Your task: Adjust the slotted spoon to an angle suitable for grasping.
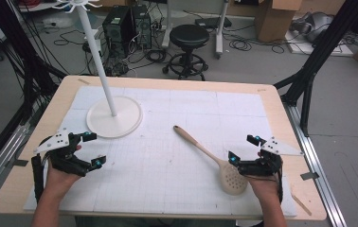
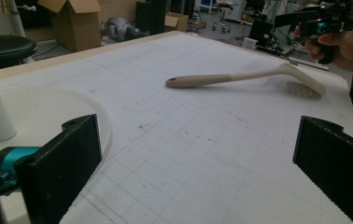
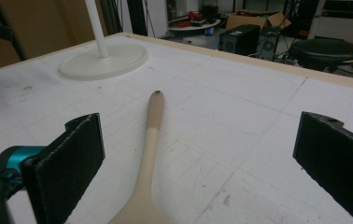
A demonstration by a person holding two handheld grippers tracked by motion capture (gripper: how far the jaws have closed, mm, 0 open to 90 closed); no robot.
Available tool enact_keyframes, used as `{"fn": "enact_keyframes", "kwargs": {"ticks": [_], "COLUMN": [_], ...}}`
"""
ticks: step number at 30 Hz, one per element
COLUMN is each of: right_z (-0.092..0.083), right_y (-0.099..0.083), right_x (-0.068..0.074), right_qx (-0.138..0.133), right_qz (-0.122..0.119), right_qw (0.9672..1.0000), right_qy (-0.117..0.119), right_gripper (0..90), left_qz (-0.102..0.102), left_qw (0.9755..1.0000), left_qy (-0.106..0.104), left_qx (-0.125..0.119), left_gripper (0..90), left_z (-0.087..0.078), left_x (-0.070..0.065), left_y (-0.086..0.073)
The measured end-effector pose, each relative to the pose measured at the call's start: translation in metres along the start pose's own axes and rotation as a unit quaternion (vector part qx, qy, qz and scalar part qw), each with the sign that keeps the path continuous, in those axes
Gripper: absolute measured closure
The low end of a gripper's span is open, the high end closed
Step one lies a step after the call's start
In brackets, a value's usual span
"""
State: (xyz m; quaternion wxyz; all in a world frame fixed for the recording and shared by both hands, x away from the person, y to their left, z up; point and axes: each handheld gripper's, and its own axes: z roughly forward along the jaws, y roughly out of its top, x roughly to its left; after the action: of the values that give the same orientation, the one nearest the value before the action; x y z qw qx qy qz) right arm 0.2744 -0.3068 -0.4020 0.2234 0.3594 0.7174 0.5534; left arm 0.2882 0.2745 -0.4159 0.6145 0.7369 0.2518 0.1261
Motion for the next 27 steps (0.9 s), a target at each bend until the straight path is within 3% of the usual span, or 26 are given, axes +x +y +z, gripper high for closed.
{"fn": "enact_keyframes", "kwargs": {"ticks": [5, 10, 17, 27], "right_z": [0.000, 0.000, 0.002, 0.018], "right_y": [0.000, 0.000, 0.003, 0.015], "right_x": [0.000, 0.000, 0.006, 0.014], "right_qx": [0.000, 0.005, 0.013, 0.036], "right_qz": [0.001, 0.001, -0.008, -0.025], "right_qw": [1.0000, 1.0000, 0.9999, 0.9990], "right_qy": [-0.003, -0.001, 0.003, 0.011], "right_gripper": [0.9, 0.9, 0.9, 0.9], "left_qz": [-0.006, 0.002, 0.001, -0.002], "left_qw": [0.9999, 1.0000, 0.9999, 0.9999], "left_qy": [0.001, 0.003, 0.007, 0.009], "left_qx": [-0.014, 0.000, -0.011, -0.010], "left_gripper": [1.7, 1.6, 1.6, 1.7], "left_z": [0.000, 0.001, -0.002, -0.005], "left_x": [0.002, 0.001, -0.001, 0.001], "left_y": [0.001, 0.000, 0.002, 0.004]}}
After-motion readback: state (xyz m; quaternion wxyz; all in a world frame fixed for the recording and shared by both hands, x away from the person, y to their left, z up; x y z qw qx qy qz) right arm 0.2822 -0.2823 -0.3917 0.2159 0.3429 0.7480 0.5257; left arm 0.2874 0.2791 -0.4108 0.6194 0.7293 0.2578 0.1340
